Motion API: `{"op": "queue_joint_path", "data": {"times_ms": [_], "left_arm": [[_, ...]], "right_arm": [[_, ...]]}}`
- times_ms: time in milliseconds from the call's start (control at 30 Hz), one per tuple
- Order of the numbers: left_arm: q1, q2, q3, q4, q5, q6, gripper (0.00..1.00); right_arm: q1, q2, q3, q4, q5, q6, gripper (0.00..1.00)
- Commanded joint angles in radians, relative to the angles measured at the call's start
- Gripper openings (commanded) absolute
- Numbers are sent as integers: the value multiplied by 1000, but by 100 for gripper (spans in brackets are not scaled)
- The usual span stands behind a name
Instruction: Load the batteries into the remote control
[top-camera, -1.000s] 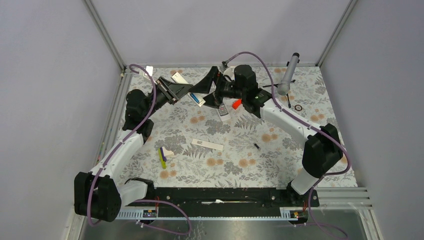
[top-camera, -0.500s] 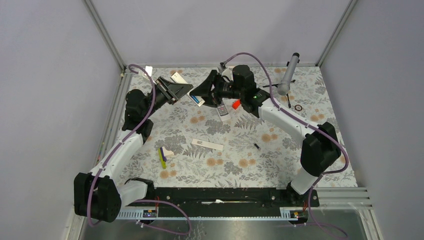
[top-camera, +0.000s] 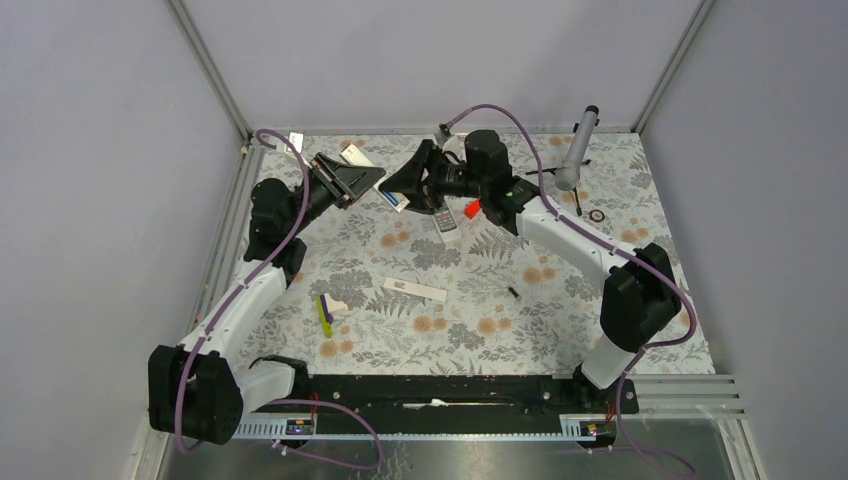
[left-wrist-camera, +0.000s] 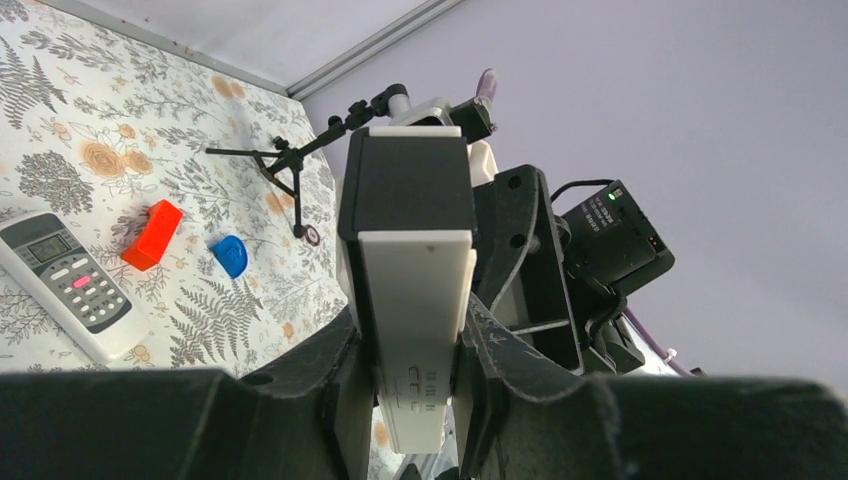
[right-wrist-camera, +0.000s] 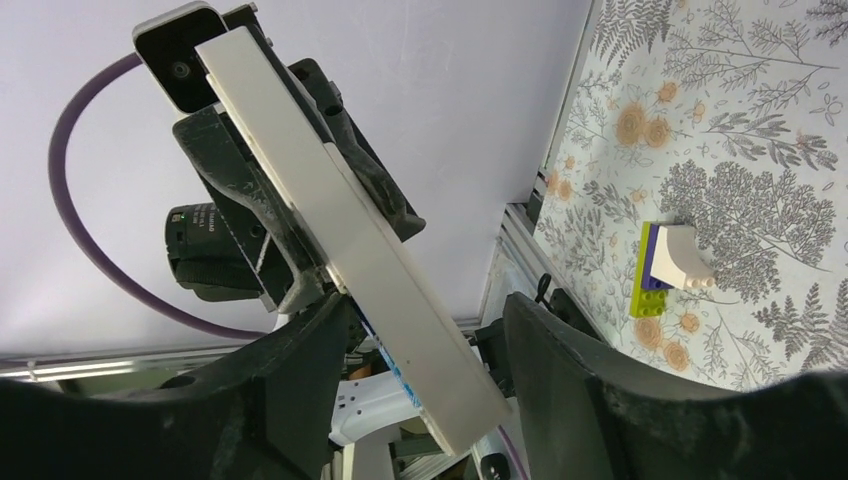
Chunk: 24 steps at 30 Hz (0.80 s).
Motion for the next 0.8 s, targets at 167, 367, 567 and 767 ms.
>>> {"op": "queue_joint_path", "data": {"times_ms": [167,367,567,767], "left_arm": [[29,-19,42,-33,32,83,2],[84,-38,35,-117,66,182,3],[98,-60,69,-278,45,316,5],[106,-73,69,-304,37,339,6]], "right_arm": [[-16,-100,-20,106,6,-137,100],[-66,-201,-17,-237,211,-504,99],[-67,-159,-9,-708,780,-891,93],[-67,-125,-124,-864,961,-934,85]]}}
